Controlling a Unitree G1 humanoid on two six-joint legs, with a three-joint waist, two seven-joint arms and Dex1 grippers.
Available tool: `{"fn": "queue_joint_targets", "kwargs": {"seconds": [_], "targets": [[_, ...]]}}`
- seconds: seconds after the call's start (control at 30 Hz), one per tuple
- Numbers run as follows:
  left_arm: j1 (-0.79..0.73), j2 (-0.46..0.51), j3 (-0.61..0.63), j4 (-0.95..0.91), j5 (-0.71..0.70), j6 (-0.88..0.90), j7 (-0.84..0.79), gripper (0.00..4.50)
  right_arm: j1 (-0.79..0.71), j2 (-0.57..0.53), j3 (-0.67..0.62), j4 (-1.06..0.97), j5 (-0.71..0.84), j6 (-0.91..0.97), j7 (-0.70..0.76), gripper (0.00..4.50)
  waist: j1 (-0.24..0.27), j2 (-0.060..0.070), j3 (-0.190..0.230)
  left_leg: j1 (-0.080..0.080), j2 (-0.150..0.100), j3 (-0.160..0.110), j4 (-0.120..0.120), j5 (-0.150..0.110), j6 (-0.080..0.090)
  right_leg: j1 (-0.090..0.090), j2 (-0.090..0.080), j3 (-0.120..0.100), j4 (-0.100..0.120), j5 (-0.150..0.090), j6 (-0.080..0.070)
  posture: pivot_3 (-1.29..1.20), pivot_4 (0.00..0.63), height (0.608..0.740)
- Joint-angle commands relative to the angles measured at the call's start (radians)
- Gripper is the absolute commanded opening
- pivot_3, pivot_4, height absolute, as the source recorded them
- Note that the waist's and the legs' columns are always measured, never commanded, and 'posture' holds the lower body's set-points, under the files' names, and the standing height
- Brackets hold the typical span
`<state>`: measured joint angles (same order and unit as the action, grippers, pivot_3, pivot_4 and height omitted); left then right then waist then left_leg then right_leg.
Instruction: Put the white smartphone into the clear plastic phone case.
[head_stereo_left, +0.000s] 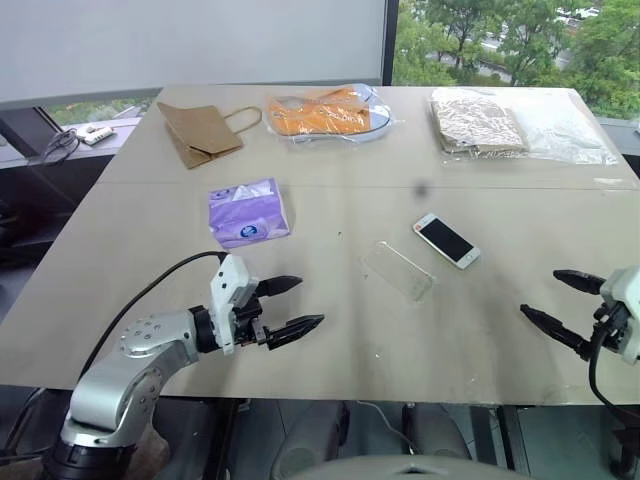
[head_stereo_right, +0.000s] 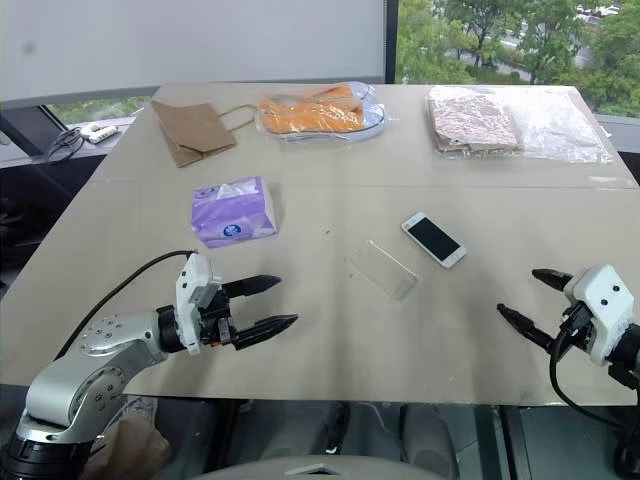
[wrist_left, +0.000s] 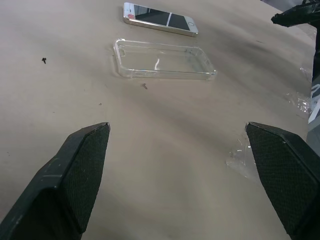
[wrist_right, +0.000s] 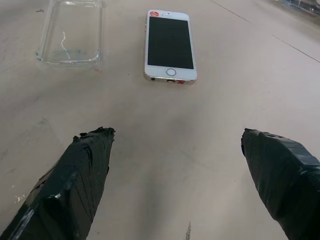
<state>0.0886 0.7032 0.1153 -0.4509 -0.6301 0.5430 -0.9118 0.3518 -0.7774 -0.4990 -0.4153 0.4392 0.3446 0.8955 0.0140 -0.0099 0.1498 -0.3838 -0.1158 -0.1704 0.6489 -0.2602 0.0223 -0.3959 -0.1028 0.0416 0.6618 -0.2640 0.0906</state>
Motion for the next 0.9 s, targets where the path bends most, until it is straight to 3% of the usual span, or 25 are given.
{"fn": "queue_joint_targets", "kwargs": {"seconds": [0.03, 0.27, 0.57, 0.7, 0.77, 0.8, 0.9], "targets": [[-0.082, -0.013, -0.011, 0.017, 0.009, -0.008, 0.01, 4.5, 0.006, 0.01, -0.013, -0.072, 0.046, -0.016, 0.017, 4.44, 0.0, 0.0, 0.0, 0.0, 0.0, 0.0, 0.0, 0.0, 0.0, 0.0, 0.0, 0.0, 0.0, 0.0, 0.0, 0.0, 0.15, 0.74], [-0.393, -0.054, -0.233, 0.223, 0.164, -0.117, -0.123, 4.5, 0.103, 0.052, -0.025, -0.29, 0.168, -0.035, 0.072, 4.44, 0.014, 0.0, 0.001, 0.0, 0.0, -0.001, 0.001, 0.0, 0.0, 0.001, 0.001, -0.002, -0.001, 0.0, 0.0, 0.0, 0.15, 0.74], [-0.789, -0.245, -0.517, 0.752, 0.421, -0.459, -0.401, 4.5, 0.273, 0.065, -0.068, -0.362, 0.139, -0.065, 0.098, 4.44, 0.004, -0.003, 0.002, -0.001, -0.002, -0.002, 0.001, 0.001, -0.002, 0.001, 0.0, -0.003, -0.002, 0.0, 0.001, 0.0, 0.15, 0.74], [-0.925, -0.326, -0.577, 1.035, 0.534, -0.596, -0.446, 3.29, 0.321, 0.099, -0.077, -0.388, 0.13, -0.081, 0.083, 4.5, -0.003, -0.004, 0.003, -0.001, -0.002, -0.001, 0.001, 0.001, -0.002, 0.001, 0.0, -0.002, -0.002, 0.0, 0.001, 0.0, 0.15, 0.74], [-0.984, -0.35, -0.62, 1.183, 0.614, -0.667, -0.456, 2.28, 0.348, 0.117, -0.081, -0.404, 0.13, -0.085, 0.077, 4.5, -0.003, -0.004, 0.003, -0.001, -0.002, -0.001, 0.001, 0.001, -0.001, 0.001, 0.0, -0.002, -0.001, -0.001, 0.002, 0.0, 0.15, 0.74], [-1.002, -0.357, -0.628, 1.234, 0.635, -0.704, -0.469, 1.99, 0.358, 0.123, -0.081, -0.411, 0.129, -0.088, 0.074, 4.5, -0.003, -0.005, 0.004, -0.001, -0.002, -0.001, 0.001, 0.0, 0.0, 0.001, 0.001, -0.002, -0.001, -0.001, 0.002, 0.0, 0.15, 0.74], [-1.037, -0.381, -0.61, 1.32, 0.636, -0.733, -0.521, 0.33, 0.381, 0.136, -0.083, -0.427, 0.131, -0.09, 0.067, 4.5, -0.001, -0.006, 0.004, -0.001, -0.002, -0.001, 0.002, 0.0, 0.0, 0.001, 0.001, -0.002, -0.001, -0.001, 0.002, 0.0, 0.15, 0.74]]}}
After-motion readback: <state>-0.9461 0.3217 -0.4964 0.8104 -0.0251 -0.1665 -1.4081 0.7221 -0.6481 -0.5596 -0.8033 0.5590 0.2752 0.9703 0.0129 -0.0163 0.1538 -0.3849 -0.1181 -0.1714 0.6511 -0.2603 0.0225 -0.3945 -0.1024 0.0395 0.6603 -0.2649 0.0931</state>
